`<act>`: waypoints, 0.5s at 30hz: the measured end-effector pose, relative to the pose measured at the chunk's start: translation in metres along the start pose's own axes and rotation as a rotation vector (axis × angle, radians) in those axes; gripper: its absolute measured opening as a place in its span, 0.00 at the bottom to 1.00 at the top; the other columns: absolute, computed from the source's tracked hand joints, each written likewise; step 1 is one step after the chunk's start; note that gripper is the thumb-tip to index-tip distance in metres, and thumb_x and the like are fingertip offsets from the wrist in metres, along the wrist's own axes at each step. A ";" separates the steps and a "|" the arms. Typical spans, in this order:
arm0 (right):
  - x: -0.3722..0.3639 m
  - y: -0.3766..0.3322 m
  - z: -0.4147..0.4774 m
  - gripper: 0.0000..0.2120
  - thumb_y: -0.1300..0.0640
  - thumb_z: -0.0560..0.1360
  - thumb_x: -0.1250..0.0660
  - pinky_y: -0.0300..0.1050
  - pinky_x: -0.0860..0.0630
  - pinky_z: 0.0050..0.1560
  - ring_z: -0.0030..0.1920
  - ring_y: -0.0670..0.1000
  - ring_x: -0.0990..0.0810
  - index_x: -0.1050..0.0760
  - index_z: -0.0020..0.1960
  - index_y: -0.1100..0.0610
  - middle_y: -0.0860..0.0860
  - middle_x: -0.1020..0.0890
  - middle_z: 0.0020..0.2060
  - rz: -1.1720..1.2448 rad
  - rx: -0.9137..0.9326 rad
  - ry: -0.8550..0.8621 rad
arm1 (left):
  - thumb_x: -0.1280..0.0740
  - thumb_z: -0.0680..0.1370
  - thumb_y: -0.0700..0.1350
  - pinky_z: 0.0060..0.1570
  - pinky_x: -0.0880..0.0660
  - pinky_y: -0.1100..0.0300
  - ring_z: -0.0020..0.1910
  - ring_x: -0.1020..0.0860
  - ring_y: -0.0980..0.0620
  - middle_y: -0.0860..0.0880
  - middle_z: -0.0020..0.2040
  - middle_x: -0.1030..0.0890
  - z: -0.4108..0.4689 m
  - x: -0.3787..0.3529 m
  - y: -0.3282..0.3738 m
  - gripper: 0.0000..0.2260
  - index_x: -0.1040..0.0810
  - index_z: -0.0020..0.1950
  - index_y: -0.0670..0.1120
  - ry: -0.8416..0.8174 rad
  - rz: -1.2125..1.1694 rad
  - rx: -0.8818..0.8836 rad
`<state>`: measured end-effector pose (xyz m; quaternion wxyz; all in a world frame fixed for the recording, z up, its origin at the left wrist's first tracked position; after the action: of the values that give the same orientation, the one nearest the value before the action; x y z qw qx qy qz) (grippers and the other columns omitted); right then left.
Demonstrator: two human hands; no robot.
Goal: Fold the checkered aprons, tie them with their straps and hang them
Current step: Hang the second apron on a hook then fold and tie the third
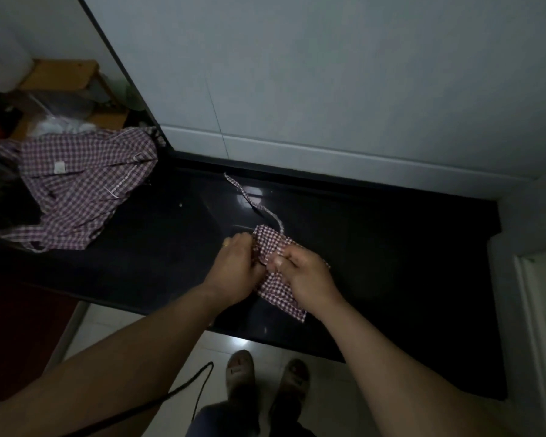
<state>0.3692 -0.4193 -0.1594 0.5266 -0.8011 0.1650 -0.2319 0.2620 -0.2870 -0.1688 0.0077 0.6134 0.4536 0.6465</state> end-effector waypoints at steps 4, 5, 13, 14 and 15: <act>0.004 0.009 0.007 0.11 0.60 0.82 0.34 0.41 0.28 0.45 0.34 0.37 0.24 0.19 0.42 0.58 0.44 0.17 0.35 -0.026 -0.052 0.036 | 0.29 0.80 0.47 0.41 0.29 0.57 0.41 0.25 0.55 0.54 0.41 0.24 0.012 0.022 -0.007 0.10 0.30 0.44 0.51 -0.136 -0.172 0.107; 0.003 0.008 0.009 0.10 0.60 0.82 0.34 0.42 0.27 0.46 0.36 0.38 0.22 0.20 0.43 0.57 0.45 0.15 0.37 -0.020 -0.066 0.052 | 0.31 0.82 0.46 0.40 0.30 0.58 0.39 0.26 0.56 0.55 0.39 0.24 0.019 0.029 -0.005 0.11 0.29 0.42 0.50 -0.190 -0.245 0.156; -0.001 0.003 0.015 0.10 0.60 0.81 0.31 0.41 0.24 0.48 0.41 0.42 0.18 0.16 0.42 0.54 0.47 0.14 0.38 -0.053 -0.060 0.032 | 0.30 0.79 0.44 0.37 0.33 0.58 0.33 0.28 0.59 0.54 0.34 0.25 0.068 0.057 0.066 0.14 0.30 0.36 0.52 -0.410 0.125 -0.350; -0.001 0.002 0.013 0.09 0.59 0.81 0.31 0.39 0.25 0.48 0.41 0.41 0.19 0.16 0.43 0.55 0.46 0.14 0.39 -0.064 -0.051 0.018 | 0.30 0.79 0.44 0.37 0.34 0.58 0.33 0.28 0.60 0.54 0.34 0.25 0.073 0.052 0.075 0.14 0.30 0.37 0.52 -0.417 0.137 -0.380; 0.000 0.000 0.013 0.08 0.59 0.81 0.31 0.37 0.25 0.47 0.41 0.40 0.19 0.15 0.44 0.56 0.46 0.14 0.39 -0.057 -0.047 0.015 | 0.29 0.80 0.44 0.37 0.34 0.58 0.33 0.28 0.59 0.53 0.35 0.24 0.076 0.046 0.079 0.13 0.29 0.38 0.51 -0.424 0.127 -0.394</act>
<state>0.3764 -0.4092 -0.1641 0.4994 -0.8159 0.1517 -0.2488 0.3550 -0.2632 -0.0979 0.1808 0.7487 0.2684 0.5786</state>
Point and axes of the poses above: each hand's wrist, its own z-axis towards the middle knuckle, its own x-axis out of the back of the hand, y = z × x, the point moved 2 cm from there along z, towards the middle knuckle
